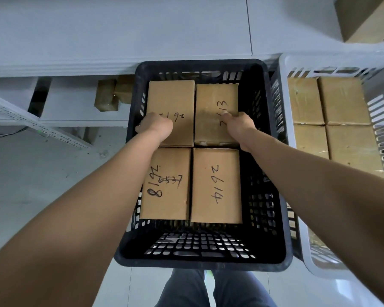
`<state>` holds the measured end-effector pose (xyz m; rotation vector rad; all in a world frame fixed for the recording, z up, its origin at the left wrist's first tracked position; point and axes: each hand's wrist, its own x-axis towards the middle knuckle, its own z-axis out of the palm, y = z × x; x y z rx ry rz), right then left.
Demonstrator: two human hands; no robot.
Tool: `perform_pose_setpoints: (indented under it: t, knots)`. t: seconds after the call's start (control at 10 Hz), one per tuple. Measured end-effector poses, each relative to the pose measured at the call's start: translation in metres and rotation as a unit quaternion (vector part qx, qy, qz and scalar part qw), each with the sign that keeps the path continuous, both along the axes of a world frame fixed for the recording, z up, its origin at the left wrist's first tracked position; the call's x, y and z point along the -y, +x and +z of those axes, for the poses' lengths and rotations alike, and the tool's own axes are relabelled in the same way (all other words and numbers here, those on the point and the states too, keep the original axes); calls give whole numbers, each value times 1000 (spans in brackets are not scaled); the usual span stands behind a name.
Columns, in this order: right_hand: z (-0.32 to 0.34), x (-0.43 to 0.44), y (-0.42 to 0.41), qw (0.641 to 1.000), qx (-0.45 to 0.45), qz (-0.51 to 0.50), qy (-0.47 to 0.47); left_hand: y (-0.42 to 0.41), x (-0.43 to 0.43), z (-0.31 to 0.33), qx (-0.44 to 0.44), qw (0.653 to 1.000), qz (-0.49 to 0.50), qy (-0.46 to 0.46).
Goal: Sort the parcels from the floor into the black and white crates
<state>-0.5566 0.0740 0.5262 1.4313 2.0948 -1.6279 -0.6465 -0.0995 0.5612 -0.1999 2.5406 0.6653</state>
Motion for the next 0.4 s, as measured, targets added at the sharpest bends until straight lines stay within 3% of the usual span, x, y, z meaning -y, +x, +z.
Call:
perform_pose_setpoints:
  t: [0.2, 0.3, 0.4]
  knots:
    - [9, 0, 1, 999, 30, 37, 24, 5, 1, 4, 35, 996, 31, 73]
    - [29, 6, -2, 997, 7, 32, 72, 8, 0, 17, 3, 991, 24, 129]
    - [51, 21, -1, 994, -93, 7, 60, 13, 4, 36, -26, 978, 22, 208]
